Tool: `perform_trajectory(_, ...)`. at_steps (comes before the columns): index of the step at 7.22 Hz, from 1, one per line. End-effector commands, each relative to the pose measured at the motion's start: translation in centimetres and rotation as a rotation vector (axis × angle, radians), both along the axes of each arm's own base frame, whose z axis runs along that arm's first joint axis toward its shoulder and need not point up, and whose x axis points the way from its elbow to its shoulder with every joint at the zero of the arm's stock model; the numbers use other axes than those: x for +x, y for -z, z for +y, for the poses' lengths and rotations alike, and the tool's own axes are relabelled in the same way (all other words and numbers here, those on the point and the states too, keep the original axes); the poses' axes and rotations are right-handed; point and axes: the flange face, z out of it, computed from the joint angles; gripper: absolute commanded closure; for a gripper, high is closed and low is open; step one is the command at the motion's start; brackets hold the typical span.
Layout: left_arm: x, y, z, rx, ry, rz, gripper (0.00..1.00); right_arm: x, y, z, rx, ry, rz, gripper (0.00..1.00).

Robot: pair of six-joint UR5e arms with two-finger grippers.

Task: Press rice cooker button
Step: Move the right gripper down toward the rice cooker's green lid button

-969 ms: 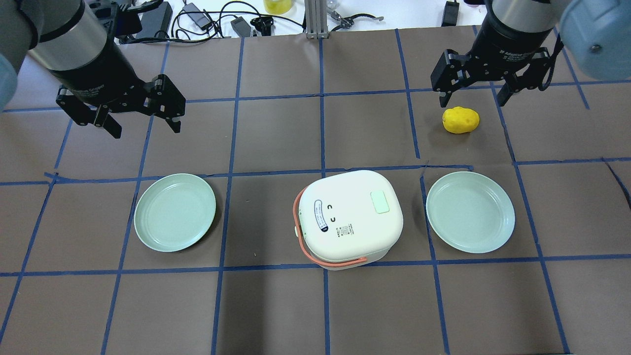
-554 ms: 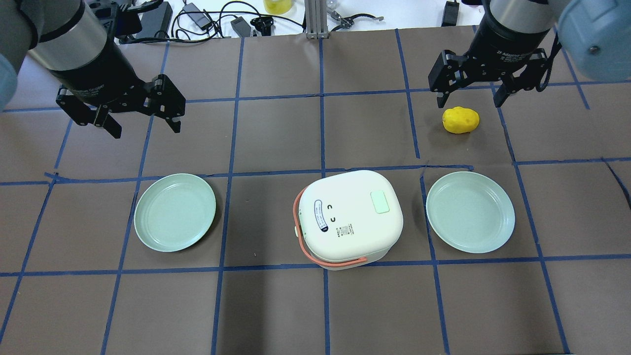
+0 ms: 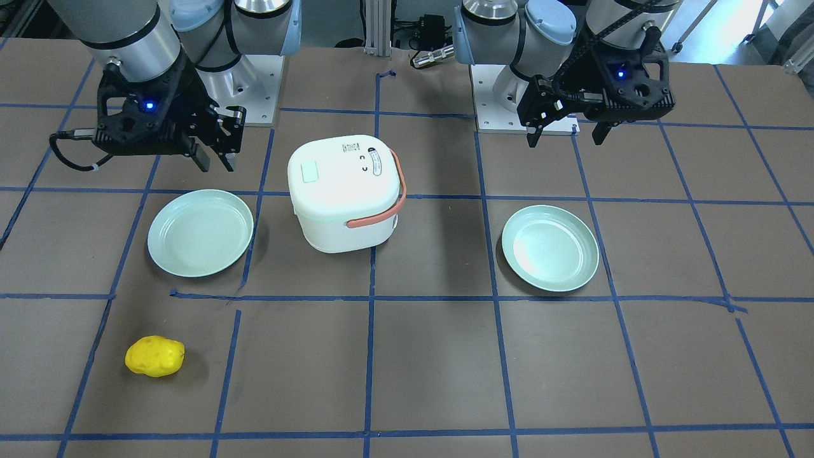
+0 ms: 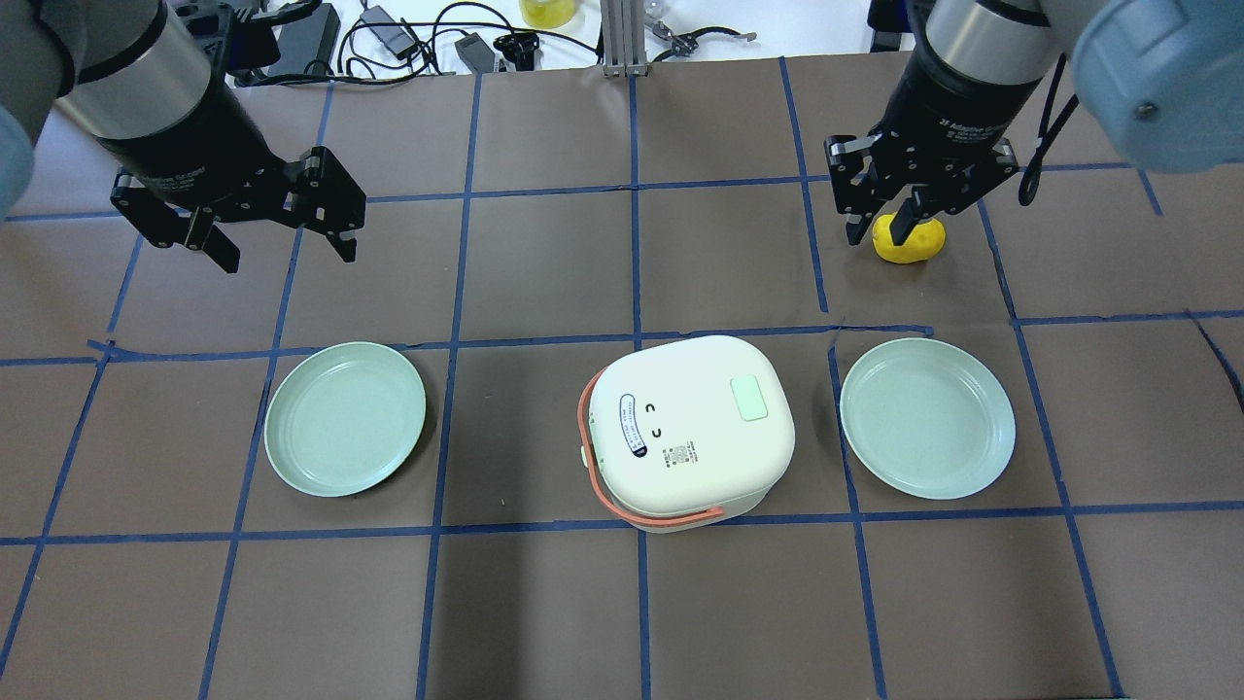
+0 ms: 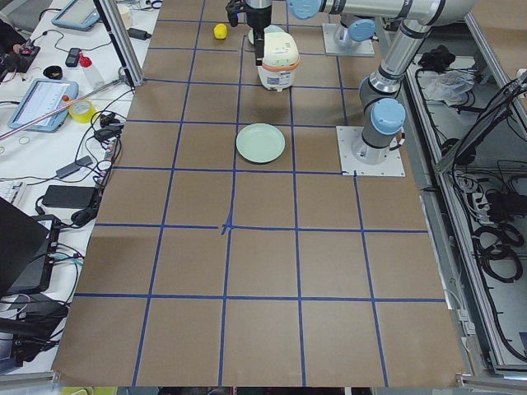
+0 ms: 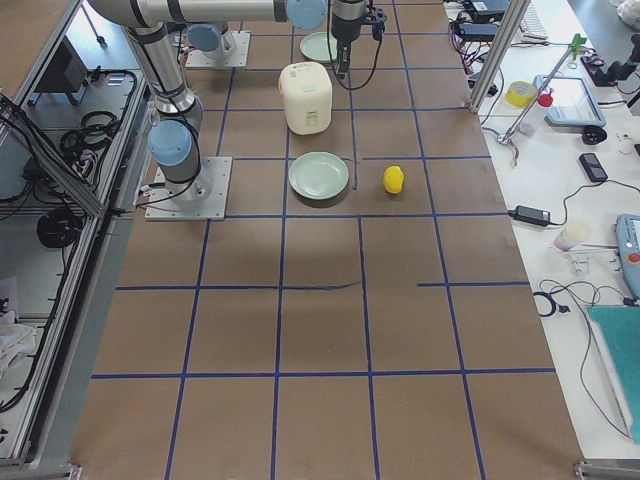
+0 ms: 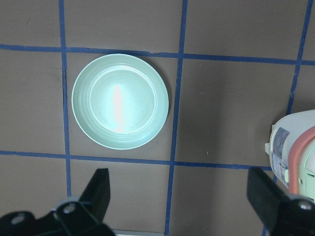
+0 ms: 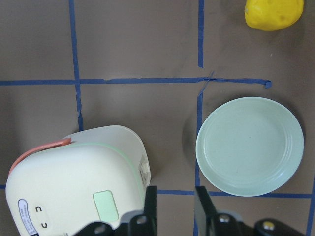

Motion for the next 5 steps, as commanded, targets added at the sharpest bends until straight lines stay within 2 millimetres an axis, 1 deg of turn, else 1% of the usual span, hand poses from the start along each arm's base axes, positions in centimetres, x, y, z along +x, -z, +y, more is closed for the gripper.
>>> perform_trajectory(1,0.0,0.0,0.0,0.000,0.000,0.000,0.00,3.9,0.8,1.7,0.034,-0.063,0.000,0.96)
perform_trajectory(2,0.0,0.0,0.0,0.000,0.000,0.000,0.00,4.9,1.5,2.6,0.078,-0.054,-0.010,1.00)
perform_trajectory(3,0.0,0.0,0.0,0.000,0.000,0.000,0.00,5.6,2.0,3.2,0.120,-0.062,-0.027,1.00)
perform_trajectory(4,0.0,0.0,0.0,0.000,0.000,0.000,0.00,6.1,2.5,3.4,0.133,-0.072,-0.027,1.00)
perform_trajectory(5,0.0,0.0,0.0,0.000,0.000,0.000,0.00,7.2,4.2,4.4,0.167,-0.095,-0.023,1.00)
